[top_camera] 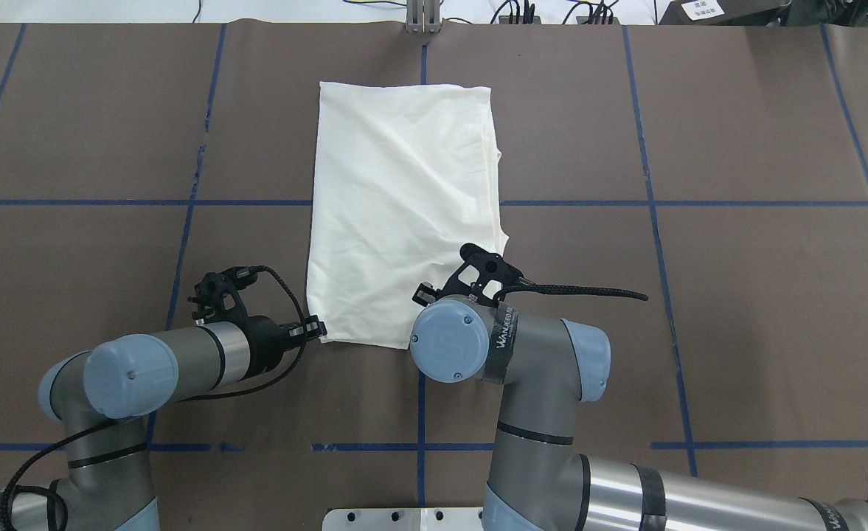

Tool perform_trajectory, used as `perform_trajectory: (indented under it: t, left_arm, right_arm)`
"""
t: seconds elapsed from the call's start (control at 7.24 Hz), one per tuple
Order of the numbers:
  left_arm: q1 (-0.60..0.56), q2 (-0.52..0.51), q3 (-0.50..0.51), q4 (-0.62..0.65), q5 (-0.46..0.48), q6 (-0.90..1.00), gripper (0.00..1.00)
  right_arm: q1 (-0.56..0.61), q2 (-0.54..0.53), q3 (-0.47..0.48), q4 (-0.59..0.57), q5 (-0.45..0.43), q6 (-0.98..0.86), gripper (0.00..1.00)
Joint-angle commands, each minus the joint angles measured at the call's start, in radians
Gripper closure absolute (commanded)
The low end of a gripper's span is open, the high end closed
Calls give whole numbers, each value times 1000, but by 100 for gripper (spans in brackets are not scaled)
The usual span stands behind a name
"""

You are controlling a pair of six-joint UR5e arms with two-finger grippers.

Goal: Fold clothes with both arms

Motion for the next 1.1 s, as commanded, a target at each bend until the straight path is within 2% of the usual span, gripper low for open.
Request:
perform_trajectory:
  t: [0.0,0.55,0.83,0.97]
  left_arm:
    - [0,1,2,0,0,0,100]
    - [0,1,2,0,0,1,100]
    - [0,1,0,0,0,1,100]
    - [0,1,0,0,0,1,100]
  right_arm:
    - [0,1,-4,2,-1,-10,0]
    - [-1,1,-11,2,-1,-9,9]
    - [-3,3,-11,6,-3,2,33]
    - [-4,3,-14,8,-4,5,59]
